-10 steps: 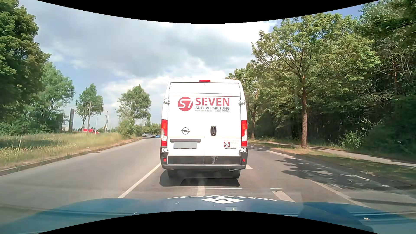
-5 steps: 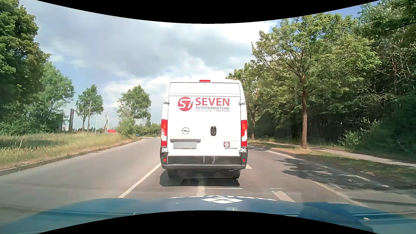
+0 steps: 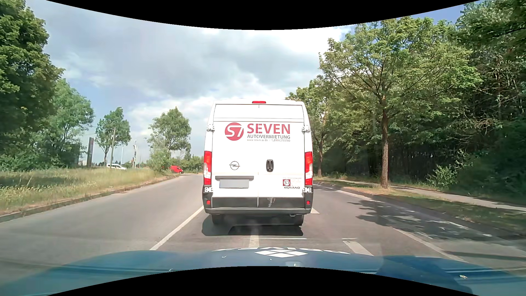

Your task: Follow the waypoints while adhering to traffic rules and regulations

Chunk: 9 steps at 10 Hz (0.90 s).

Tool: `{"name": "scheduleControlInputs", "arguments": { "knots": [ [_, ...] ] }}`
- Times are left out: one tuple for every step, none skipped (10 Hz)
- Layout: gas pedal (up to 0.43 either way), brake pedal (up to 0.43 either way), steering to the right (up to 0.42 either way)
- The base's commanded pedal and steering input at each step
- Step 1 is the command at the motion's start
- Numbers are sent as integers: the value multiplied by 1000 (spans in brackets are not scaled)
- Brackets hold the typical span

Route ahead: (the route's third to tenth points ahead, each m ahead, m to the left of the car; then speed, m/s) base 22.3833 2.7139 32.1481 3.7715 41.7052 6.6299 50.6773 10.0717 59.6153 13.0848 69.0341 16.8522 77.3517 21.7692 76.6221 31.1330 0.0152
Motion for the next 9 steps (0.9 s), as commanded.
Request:
{"name": "scheduleControlInputs", "arguments": {
  "knots": [
    [0, 250, -20],
    [0, 250, -20],
    [0, 250, -20],
    [0, 250, -20],
    [0, 250, -20],
    [0, 256, -20],
    [0, 256, -20],
    [0, 256, -20],
    [0, 256, -20]
  ]
}}
